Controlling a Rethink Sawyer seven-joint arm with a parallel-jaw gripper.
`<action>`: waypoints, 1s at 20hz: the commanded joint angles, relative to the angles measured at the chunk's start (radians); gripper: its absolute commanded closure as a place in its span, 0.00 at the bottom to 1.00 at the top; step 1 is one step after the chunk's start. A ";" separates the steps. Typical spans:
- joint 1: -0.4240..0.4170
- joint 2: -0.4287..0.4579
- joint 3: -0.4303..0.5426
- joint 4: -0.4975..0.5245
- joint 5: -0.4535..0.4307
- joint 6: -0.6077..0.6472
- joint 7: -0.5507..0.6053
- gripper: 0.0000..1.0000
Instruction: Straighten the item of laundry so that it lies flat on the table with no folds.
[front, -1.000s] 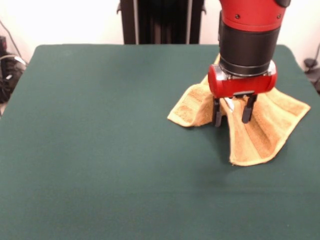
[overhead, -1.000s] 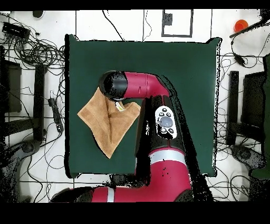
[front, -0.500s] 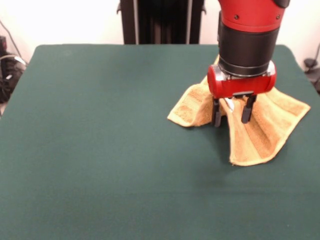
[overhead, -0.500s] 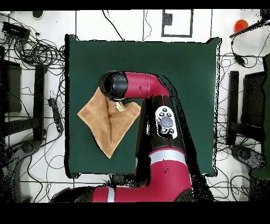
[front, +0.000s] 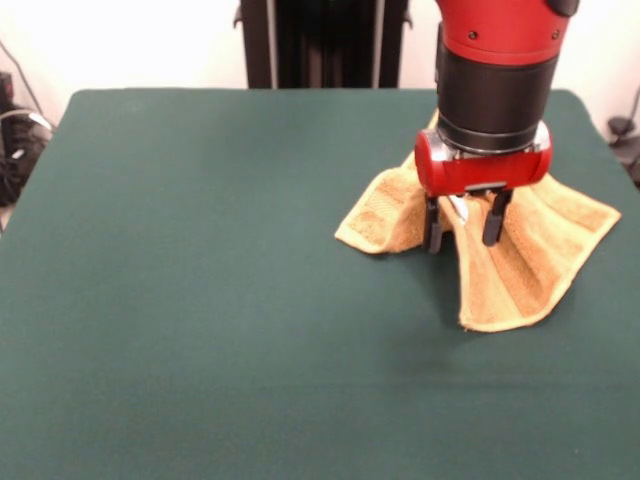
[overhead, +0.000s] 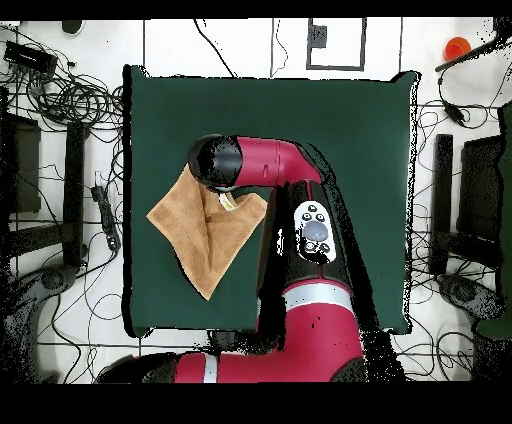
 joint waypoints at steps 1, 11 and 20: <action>0.027 0.048 0.070 0.123 -0.016 -0.006 0.094 0.00; 0.042 0.037 0.052 0.139 -0.018 -0.011 0.119 0.00; 0.049 0.021 0.043 0.167 -0.015 -0.020 0.134 0.00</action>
